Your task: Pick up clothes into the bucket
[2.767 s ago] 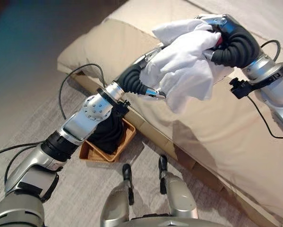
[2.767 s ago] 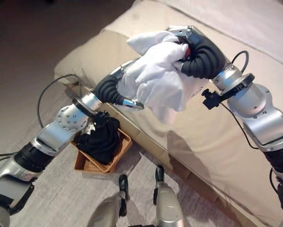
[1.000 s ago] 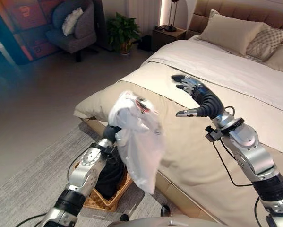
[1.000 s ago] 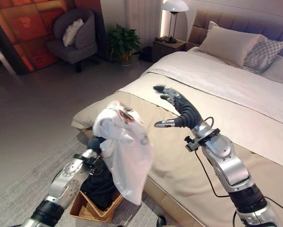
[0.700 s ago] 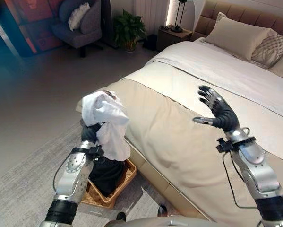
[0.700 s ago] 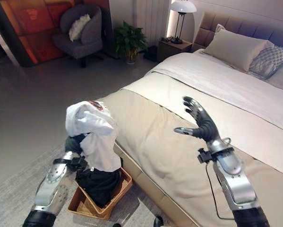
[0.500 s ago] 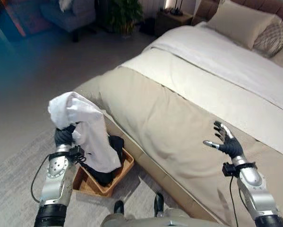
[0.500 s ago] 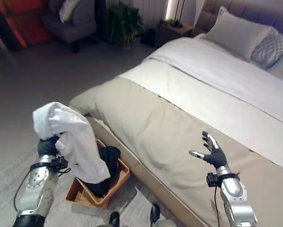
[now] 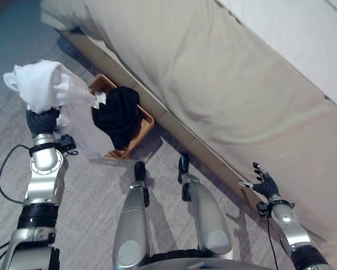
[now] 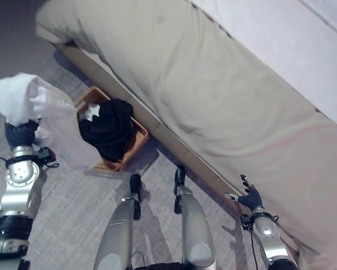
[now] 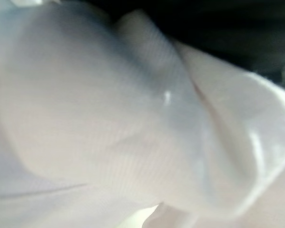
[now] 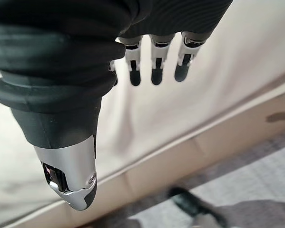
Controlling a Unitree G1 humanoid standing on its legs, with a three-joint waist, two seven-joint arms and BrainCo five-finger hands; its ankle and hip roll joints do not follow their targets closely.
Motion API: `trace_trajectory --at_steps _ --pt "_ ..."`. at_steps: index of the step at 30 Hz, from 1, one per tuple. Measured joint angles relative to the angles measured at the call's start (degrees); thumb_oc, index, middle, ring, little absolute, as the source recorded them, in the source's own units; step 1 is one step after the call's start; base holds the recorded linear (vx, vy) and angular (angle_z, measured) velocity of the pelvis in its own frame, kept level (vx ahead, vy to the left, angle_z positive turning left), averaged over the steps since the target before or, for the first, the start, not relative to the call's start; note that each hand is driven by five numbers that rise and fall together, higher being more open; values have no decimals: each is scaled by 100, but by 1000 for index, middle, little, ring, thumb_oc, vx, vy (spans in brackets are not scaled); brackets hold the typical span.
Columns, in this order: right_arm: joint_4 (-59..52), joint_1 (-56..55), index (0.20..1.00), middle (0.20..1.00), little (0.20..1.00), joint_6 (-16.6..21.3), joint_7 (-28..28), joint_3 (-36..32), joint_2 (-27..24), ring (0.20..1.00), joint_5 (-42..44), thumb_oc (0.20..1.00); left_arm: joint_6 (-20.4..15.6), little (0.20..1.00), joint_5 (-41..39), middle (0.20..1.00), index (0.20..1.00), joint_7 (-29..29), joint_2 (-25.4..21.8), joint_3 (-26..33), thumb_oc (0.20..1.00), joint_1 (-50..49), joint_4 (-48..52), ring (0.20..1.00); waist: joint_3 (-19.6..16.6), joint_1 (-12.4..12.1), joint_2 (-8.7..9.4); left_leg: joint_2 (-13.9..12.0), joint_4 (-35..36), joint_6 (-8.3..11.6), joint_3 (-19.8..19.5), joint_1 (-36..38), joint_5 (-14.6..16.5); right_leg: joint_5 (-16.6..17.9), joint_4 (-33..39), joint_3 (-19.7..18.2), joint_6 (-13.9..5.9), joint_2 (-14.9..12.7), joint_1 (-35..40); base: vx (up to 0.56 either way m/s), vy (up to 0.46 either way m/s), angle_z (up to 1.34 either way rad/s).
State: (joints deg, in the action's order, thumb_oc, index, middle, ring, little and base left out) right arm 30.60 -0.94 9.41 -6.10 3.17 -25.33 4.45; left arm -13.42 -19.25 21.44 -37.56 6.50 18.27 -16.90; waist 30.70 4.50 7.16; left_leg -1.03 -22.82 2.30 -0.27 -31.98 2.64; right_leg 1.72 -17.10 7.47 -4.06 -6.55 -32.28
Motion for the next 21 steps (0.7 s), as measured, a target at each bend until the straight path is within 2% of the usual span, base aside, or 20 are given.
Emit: trace_trajectory --at_steps 2,8,16,17,18,19,21 --pt "151 105 1000 1000 1000 41 -81 131 -10 1000 4 1000 -16 200 -2 200 200 71 -113 -174 200 176 -250 200 21 106 54 -2 -271 -19 -37 -374 48 -1 -193 3 3 -8 -319 -79 9 2" --pt "264 194 1000 1000 1000 198 -269 482 -15 1000 18 1000 -93 200 -15 200 200 256 -342 -741 200 702 -707 200 18 195 70 -21 -661 -55 -37 -1079 119 -3 -510 -3 5 -32 -961 1 6 -1" --pt "346 290 1000 1000 1000 279 -429 679 -9 1000 33 1000 -84 200 -26 200 200 386 -613 -1017 200 1279 -1067 200 10 311 84 -17 -926 -52 -149 -1876 126 -3 -549 55 -6 -12 -1647 -11 -1 -2" --pt "326 295 1000 1000 1000 282 -452 679 -10 1000 74 1000 -85 398 -28 398 398 396 -613 -1032 398 1332 -1165 398 9 339 86 -14 -937 -52 -148 -1922 127 -3 -563 55 -6 -19 -1688 0 0 0" --pt "326 295 1000 1000 1000 289 -466 686 -11 1000 76 1000 -86 959 -32 959 959 400 -620 -1034 959 1353 -1194 959 7 375 88 -8 -938 -52 -150 -1952 127 -4 -562 56 -6 -23 -1716 0 0 0" --pt "328 304 1000 1000 1000 317 -494 706 -10 1000 77 1000 -86 1000 -61 1000 1000 408 -632 -1046 1000 1465 -1290 1000 6 407 90 -8 -929 -52 -153 -2023 127 -4 -542 61 -6 -22 -1783 0 0 0" --pt "302 327 1000 1000 1000 322 -543 793 -13 1000 83 1000 -84 1000 -118 1000 1000 482 -627 -1176 1000 1667 -1562 1000 4 419 92 -18 -921 -55 -158 -2101 123 -1 -515 73 -10 -11 -1847 0 0 0"
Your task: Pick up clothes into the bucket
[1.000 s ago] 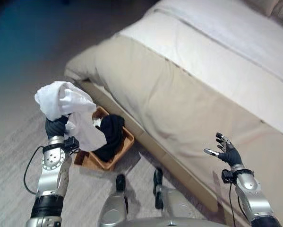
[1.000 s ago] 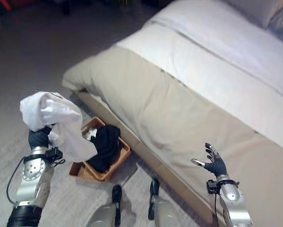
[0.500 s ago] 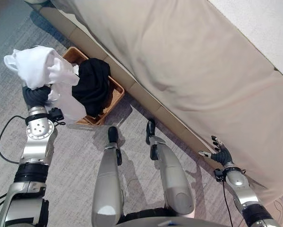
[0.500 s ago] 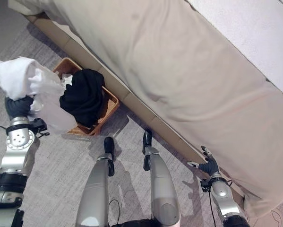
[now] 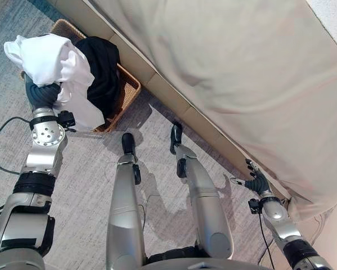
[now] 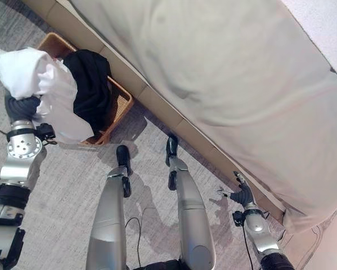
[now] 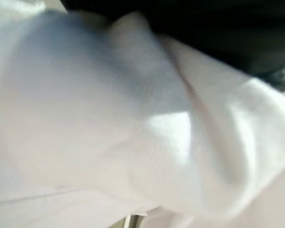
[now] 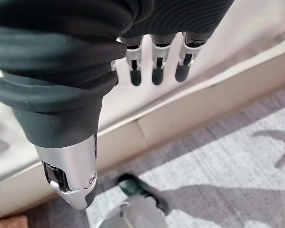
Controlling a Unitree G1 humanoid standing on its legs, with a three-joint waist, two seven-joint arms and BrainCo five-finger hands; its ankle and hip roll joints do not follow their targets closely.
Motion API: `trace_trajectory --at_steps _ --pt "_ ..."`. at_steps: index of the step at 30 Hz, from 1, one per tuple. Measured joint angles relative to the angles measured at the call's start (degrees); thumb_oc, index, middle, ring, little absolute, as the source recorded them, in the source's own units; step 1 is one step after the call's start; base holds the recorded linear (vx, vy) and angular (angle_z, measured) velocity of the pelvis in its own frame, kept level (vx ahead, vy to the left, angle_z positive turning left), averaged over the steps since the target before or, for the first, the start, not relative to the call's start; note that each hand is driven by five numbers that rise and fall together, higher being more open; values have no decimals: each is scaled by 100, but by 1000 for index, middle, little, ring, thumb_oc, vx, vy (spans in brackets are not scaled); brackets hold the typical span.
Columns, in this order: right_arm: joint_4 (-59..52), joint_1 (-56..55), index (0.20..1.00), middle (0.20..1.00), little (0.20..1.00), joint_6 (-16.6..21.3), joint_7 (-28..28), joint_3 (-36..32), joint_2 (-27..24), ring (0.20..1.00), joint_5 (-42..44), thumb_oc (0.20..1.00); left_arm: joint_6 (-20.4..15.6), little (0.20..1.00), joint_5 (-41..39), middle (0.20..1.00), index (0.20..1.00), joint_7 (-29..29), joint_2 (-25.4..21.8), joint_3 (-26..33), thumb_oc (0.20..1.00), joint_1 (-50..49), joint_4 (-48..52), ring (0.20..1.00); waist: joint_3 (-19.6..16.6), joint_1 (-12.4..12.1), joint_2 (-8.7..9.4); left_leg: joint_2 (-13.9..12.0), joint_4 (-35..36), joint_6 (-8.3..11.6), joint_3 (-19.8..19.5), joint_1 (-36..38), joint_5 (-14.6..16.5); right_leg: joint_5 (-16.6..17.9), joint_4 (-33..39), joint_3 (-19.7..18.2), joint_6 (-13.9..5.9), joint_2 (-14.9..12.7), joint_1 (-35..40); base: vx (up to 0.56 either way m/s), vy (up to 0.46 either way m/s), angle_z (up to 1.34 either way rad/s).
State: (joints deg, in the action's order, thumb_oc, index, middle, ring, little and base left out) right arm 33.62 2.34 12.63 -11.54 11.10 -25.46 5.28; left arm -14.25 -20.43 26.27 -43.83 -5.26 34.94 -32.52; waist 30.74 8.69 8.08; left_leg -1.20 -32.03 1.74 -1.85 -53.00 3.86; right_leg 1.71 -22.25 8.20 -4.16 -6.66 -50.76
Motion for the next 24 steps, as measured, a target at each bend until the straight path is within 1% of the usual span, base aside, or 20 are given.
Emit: trace_trajectory --at_steps 3,8,11,16,19,21,24 --pt "5 14 1000 1000 1000 41 -36 94 5 1000 4 1000 104 1000 -65 1000 1000 15 6 -110 1000 122 -136 1000 -4 14 6 3 4 6 -5 -72 4 1 -2 4 1 -1 -72 0 0 0" --pt "3 61 1000 1000 1000 48 -115 111 9 1000 108 1000 115 1000 -111 1000 1000 88 23 -101 1000 135 -274 1000 -5 15 8 -7 -15 31 -4 -90 -4 86 -57 5 17 15 -94 4 -3 1" --pt "-2 175 1000 1000 1000 51 -151 153 9 1000 109 1000 123 1000 -106 1000 1000 114 24 -59 1000 87 -293 1000 -8 12 13 -23 -7 32 0 -76 -3 109 -60 3 51 31 -91 0 0 0" --pt "-14 263 1000 1000 1000 51 -154 210 11 1000 107 1000 165 1000 -102 1000 1000 141 48 -4 1000 -40 -332 1000 -9 14 14 -33 -10 34 6 -55 -1 109 -70 2 53 38 -77 0 0 0" --pt "9 271 1000 1000 1000 51 -156 224 30 1000 107 1000 164 1000 -98 1000 1000 137 384 271 1000 -439 -338 1000 -10 0 15 -24 47 41 21 75 5 66 -84 -5 59 21 14 0 0 0" --pt "7 270 1000 1000 1000 51 -156 237 34 1000 107 1000 169 1000 -87 1000 1000 131 625 368 1000 -823 -329 1000 -12 -11 18 -6 118 38 23 220 8 26 -60 -14 102 4 118 0 0 0" --pt "38 276 1000 1000 1000 46 -157 229 50 1000 105 1000 164 1000 -77 1000 1000 67 1049 464 1000 -1421 -216 1000 -12 -62 17 16 204 8 42 433 26 -15 -66 -31 108 -19 264 0 0 0"
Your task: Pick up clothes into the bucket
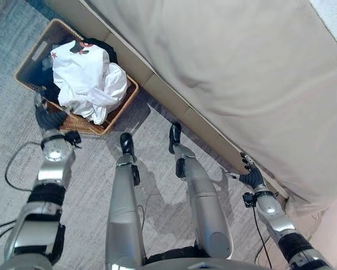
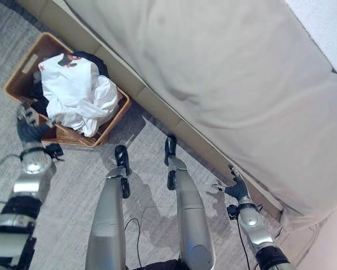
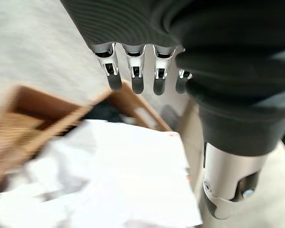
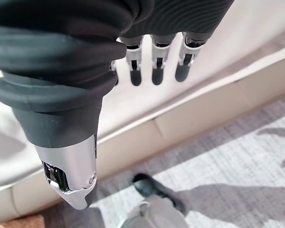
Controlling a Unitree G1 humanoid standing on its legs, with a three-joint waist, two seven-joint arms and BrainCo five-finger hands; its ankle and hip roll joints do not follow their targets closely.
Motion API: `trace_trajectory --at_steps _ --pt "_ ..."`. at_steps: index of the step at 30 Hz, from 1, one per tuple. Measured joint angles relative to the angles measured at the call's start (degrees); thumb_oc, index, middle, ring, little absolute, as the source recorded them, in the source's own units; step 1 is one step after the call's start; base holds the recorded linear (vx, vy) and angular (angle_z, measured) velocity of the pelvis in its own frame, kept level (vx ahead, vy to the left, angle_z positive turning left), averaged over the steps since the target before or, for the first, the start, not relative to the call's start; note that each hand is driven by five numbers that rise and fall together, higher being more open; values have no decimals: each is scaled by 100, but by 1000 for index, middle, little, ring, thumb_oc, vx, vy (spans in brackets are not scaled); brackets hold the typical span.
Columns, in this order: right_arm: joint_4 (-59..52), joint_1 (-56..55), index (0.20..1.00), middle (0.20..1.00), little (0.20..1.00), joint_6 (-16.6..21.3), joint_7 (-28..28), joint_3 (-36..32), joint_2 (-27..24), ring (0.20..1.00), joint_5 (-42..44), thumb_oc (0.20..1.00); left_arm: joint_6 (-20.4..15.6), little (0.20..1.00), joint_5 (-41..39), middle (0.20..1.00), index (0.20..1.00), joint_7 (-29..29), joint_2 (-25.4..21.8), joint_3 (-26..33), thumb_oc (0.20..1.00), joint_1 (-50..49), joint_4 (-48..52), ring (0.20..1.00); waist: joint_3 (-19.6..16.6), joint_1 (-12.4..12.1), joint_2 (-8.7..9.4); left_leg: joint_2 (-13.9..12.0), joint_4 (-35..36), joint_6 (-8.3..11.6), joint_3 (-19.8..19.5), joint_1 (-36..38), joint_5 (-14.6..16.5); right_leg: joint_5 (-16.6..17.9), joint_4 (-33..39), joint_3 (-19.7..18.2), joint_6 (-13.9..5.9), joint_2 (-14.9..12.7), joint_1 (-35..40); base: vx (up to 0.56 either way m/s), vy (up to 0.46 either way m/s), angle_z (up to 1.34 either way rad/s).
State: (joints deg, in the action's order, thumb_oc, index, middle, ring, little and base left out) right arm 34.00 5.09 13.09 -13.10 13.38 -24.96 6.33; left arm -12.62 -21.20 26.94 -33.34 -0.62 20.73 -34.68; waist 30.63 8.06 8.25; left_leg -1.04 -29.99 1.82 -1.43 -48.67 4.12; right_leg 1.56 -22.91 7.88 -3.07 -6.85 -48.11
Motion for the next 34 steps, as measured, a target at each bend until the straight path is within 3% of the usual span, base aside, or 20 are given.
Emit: trace_trajectory --at_steps 3,6,8,10,16,18,20,21,25,31,34 --pt "184 3 1000 1000 1000 -55 4 -108 157 1000 1 1000 -25 1000 -103 1000 1000 -340 782 -46 1000 -724 -15 1000 2 -217 -4 24 226 -9 118 582 -3 -71 -17 -106 -5 -39 415 2 -10 -5" --pt "414 10 1000 1000 1000 -72 9 -174 320 1000 47 1000 -55 1000 -441 1000 1000 -806 1250 -82 1000 -1101 -158 1000 2 -283 -45 145 565 -88 124 1228 -63 -174 -31 -95 -25 -162 922 -1 -21 16" --pt "514 57 1000 1000 1000 -71 18 -244 373 1000 115 1000 -65 1000 -492 1000 1000 -995 1294 -94 1000 -1220 -196 1000 -1 -405 -104 145 719 -89 112 1442 -58 -225 -41 -79 -83 -188 1082 60 -62 13" --pt "728 4 1000 1000 1000 -103 34 -362 499 1000 190 1000 -69 1000 -562 1000 1000 -1200 1397 -105 1000 -1301 -333 1000 15 -467 -161 210 879 -76 114 1922 -85 -304 -126 -44 29 -268 1464 90 -51 19" --pt "1386 -217 1000 1000 1000 -125 233 -433 454 1000 217 1000 -73 1000 -415 1000 1000 -1626 1620 -272 1000 -1743 -843 1000 -194 -470 -694 177 1501 -71 -38 3467 -105 -476 276 165 -8 -224 2998 116 -87 12" --pt "1507 -378 1000 1000 1000 -194 358 -437 449 1000 186 1000 -74 1000 -56 1000 1000 -1711 1724 -273 1000 -1937 -854 1000 -397 -503 -872 131 1833 -70 -55 3863 -104 -485 517 225 -32 -168 3358 112 -90 5" --pt "1664 -666 1000 1000 1000 -228 521 -421 451 1000 88 1000 -85 1000 199 1000 1000 -1841 1861 -284 1000 -2196 -1087 1000 -968 -491 -1012 69 2065 -78 -93 4043 -130 -484 752 262 -33 -75 3560 110 -80 -1" --pt "1740 -681 1000 1000 1000 -229 544 -421 454 1000 59 1000 -87 1000 260 1000 1000 -1867 1883 -284 1000 -2214 -1222 1000 -1046 -478 -1041 43 2112 -80 -100 4135 -133 -484 813 286 -33 -48 3646 79 -40 3" --pt "1997 -960 1000 1000 1000 -342 678 -418 488 1000 -20 1000 1 1000 480 1000 1000 -2075 1985 -290 1000 -2346 -2085 1000 -1715 -440 -972 -100 2396 -61 -103 4529 -161 -538 1115 355 28 120 4101 50 -12 -2" --pt "2228 -1092 1000 1000 1000 -434 878 -417 828 1000 -21 1000 212 1000 1219 1000 1000 -2297 1994 -571 1000 -2561 -2608 1000 -2249 -446 -728 -206 2722 -12 -13 5135 -253 -563 1364 332 71 250 4573 32 -1 -5" --pt "2289 -1091 1000 1000 1000 -466 961 -389 927 1000 -21 1000 219 1000 1435 1000 1000 -2366 1997 -785 1000 -2584 -2626 1000 -2398 -451 -715 -197 2765 -1 7 5222 -246 -569 1384 305 79 250 4645 2 -1 -2"
